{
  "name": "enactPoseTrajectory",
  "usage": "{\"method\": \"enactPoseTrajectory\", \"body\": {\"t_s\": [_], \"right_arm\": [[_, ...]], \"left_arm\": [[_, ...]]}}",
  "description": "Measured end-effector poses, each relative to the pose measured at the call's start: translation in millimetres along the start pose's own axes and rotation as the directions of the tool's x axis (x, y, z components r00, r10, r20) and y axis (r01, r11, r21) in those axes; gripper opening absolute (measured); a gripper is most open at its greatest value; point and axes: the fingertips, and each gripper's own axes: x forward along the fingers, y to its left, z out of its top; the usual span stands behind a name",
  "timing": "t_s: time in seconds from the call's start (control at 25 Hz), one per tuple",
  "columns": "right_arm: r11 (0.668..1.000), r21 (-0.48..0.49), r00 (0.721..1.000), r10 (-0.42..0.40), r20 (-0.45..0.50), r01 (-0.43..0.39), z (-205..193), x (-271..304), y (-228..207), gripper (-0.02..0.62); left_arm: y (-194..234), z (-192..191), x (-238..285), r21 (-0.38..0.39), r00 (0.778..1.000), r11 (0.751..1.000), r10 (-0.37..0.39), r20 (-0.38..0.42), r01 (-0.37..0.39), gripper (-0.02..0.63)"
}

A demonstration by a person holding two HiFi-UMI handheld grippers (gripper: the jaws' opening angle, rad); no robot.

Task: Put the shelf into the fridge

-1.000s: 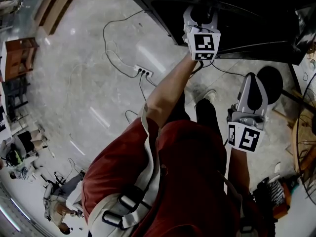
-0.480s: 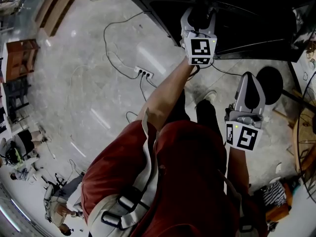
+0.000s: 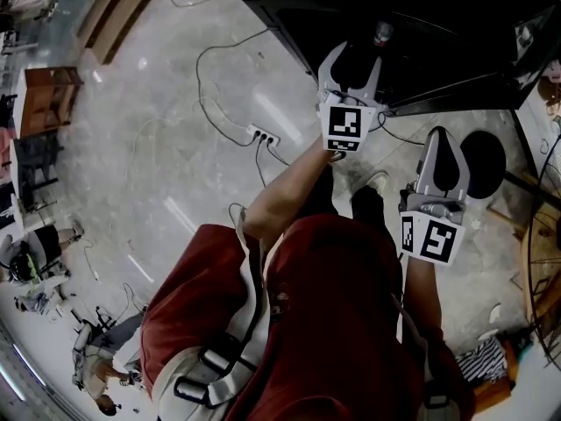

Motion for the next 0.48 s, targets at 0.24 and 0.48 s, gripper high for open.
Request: {"method": "enactPoseTrajectory", "body": {"t_s": [0.24,0.48], "right_arm": [[1.000,0.011,0.999,0.012,0.031,-0.012,8,1,-2,-0.002],[1.000,-0.001,0.998,0.022,0.066,-0.022,22,-1,-4,0.000]], "left_arm": [[0,15,-47,0.012,1.000,1.000,-0.007,-0.012,0.007,0.232],[16,46,-105,0.001,1.000,1.000,-0.004,-0.006,0.004,0.232]]}}
